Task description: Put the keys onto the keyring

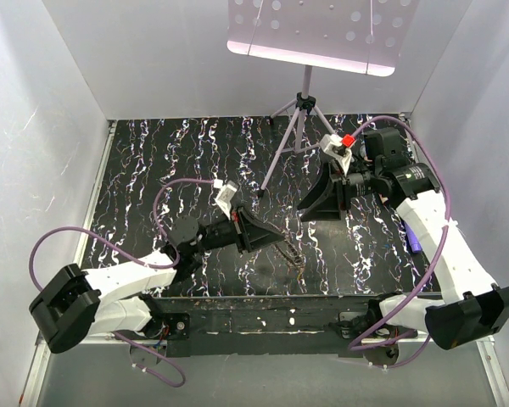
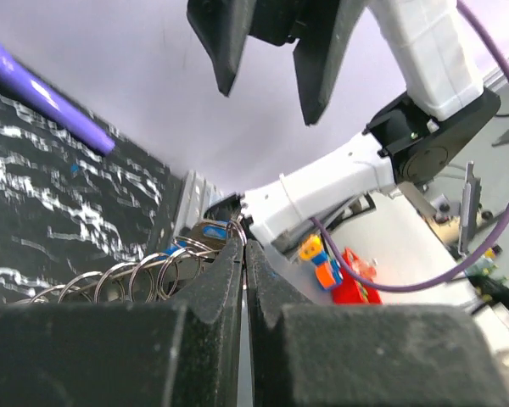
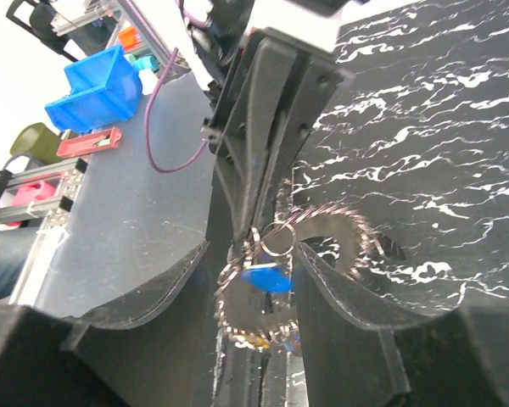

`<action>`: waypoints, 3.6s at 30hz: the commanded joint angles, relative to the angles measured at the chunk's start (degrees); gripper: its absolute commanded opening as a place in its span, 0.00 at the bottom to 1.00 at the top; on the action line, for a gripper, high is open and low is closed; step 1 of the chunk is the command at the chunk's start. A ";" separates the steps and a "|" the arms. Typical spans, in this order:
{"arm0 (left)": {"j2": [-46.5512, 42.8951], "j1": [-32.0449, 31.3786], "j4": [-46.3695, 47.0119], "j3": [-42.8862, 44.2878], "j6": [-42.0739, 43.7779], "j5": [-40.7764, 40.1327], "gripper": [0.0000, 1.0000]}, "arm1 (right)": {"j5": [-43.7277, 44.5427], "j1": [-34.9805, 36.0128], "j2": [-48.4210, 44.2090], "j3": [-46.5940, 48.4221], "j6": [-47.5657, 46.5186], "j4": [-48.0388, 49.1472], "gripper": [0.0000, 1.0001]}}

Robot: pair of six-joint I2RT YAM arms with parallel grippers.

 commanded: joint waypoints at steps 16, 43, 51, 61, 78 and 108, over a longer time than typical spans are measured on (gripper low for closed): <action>1.83 -6.44 18.00 -2.14 0.28 -26.25 0.00 | -4.01 -1.62 0.80 -0.18 7.69 11.36 0.50; 0.86 -6.44 9.19 1.55 -0.68 -25.46 0.00 | 14.18 3.21 -0.52 0.08 5.23 7.67 0.29; 0.51 -6.44 9.55 1.46 -0.42 -25.11 0.00 | 13.92 3.21 -0.52 -0.71 5.23 7.67 0.16; -0.80 -6.44 9.55 1.11 0.46 -25.46 0.00 | 8.38 3.30 -0.17 -0.71 5.41 7.23 0.01; 0.24 -5.82 15.69 0.85 0.64 -25.98 0.00 | 7.60 3.30 -1.49 -5.28 12.79 13.81 0.01; 4.12 -4.50 18.77 1.46 -0.86 -17.28 0.00 | 0.38 2.16 0.18 -5.81 25.44 21.37 0.42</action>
